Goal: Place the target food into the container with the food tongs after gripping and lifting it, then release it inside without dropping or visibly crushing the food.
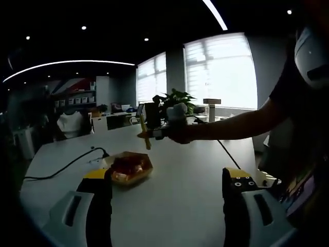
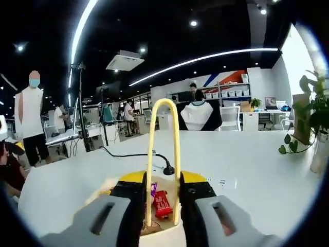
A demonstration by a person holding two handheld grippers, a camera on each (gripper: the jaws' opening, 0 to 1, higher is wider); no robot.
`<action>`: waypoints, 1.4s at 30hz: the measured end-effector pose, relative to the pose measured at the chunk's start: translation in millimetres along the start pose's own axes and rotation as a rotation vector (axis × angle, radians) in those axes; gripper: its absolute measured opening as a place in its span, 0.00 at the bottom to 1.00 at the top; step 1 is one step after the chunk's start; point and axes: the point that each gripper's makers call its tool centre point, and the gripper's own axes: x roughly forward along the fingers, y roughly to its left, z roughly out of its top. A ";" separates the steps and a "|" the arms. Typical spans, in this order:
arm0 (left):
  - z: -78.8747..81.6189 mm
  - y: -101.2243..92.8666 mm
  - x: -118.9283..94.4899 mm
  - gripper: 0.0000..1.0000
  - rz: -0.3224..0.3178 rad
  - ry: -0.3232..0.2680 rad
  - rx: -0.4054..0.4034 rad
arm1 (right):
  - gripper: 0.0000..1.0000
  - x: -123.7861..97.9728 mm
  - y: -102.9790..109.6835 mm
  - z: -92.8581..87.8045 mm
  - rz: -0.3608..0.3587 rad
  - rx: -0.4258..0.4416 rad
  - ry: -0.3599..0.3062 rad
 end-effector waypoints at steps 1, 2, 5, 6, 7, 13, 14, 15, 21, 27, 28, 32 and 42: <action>-0.5 -1.2 0.6 0.94 0.000 0.002 0.005 | 0.20 -2.7 -1.1 -2.7 -0.005 -0.001 0.011; -0.8 -2.5 0.6 0.94 -0.003 0.002 0.009 | 0.21 -5.2 -2.2 -4.9 -0.010 0.002 0.019; -2.4 -6.1 0.5 0.94 -0.013 0.001 0.011 | 0.21 -14.2 -9.2 -17.3 -0.046 0.035 0.075; -3.2 -6.5 0.4 0.94 -0.012 0.000 0.011 | 0.21 -17.1 -9.7 -21.5 -0.050 0.051 0.094; -3.7 -6.7 0.4 0.94 -0.013 0.000 0.010 | 0.21 -19.0 -10.2 -23.9 -0.056 0.060 0.104; -1.8 -5.8 -1.3 0.94 -0.011 -0.015 -0.003 | 0.22 -26.9 -13.3 -46.4 -0.116 0.164 0.216; -2.0 -5.0 -1.8 0.94 -0.010 -0.015 -0.001 | 0.22 -29.2 -16.0 -52.2 -0.158 0.195 0.248; -2.0 -4.4 -2.2 0.94 -0.009 -0.017 -0.001 | 0.22 -34.8 -21.0 -60.2 -0.202 0.142 0.316; -5.0 -1.8 -3.3 0.94 -0.005 -0.019 -0.016 | 0.22 -43.4 -28.8 -85.3 -0.325 0.218 0.435; -7.1 -1.8 -4.5 0.93 -0.003 -0.020 -0.021 | 0.24 -45.0 -30.3 -103.1 -0.370 0.241 0.520; -7.6 -1.8 -4.5 0.93 -0.003 -0.019 -0.021 | 0.24 -45.5 -30.5 -104.8 -0.381 0.245 0.527; -7.8 -1.2 -5.4 0.93 -0.001 -0.022 -0.024 | 0.24 -46.9 -31.0 -107.4 -0.417 0.302 0.529; -9.1 0.2 -7.3 0.93 0.007 -0.025 -0.031 | 0.25 -37.4 -39.2 -115.1 -0.463 0.340 0.549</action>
